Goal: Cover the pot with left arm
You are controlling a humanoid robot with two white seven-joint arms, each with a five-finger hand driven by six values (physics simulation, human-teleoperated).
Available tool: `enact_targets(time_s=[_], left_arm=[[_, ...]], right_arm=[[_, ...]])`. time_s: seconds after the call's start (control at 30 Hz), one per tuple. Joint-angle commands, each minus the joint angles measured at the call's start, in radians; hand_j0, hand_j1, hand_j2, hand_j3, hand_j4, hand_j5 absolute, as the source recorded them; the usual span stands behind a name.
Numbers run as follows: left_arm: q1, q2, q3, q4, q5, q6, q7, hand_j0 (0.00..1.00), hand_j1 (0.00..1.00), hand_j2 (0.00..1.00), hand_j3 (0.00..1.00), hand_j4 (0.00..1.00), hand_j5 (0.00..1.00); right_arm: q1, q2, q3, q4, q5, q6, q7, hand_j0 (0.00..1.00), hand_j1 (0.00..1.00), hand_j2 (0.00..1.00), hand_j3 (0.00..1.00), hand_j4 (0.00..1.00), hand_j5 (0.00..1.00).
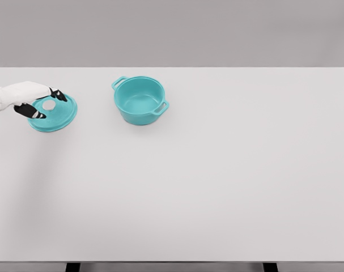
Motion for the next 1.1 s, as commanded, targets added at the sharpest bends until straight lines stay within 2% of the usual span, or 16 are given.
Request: enact_targets(time_s=[0.0,0.53,0.83,1.07], left_arm=[[0.000,-0.004,0.002,0.002,0.005,0.003,0.000,0.76,0.76,0.76,0.76,0.76,0.76],[-0.034,-0.012,0.000,0.083,0.003,0.003,0.000,0.76,0.76,0.76,0.76,0.76,0.76],[-0.035,-0.016,0.000,0.088,0.003,0.003,0.000,0.70,0.70,0.70,0.70,0.70,0.70],[-0.037,-0.019,0.000,0.088,0.003,0.003,0.000,0.70,0.70,0.70,0.70,0.70,0.70]], right_arm=[[0.000,0.000,0.000,0.000,0.000,0.000,0.000,1.00,1.00,1.00,1.00,1.00,1.00],[0.000,0.000,0.000,0.001,0.000,0.000,0.000,1.00,1.00,1.00,1.00,1.00,1.00],[0.000,0.000,0.000,0.001,0.000,0.000,0.000,1.00,1.00,1.00,1.00,1.00,1.00],[0.000,0.000,0.000,0.001,0.000,0.000,0.000,1.00,1.00,1.00,1.00,1.00,1.00]])
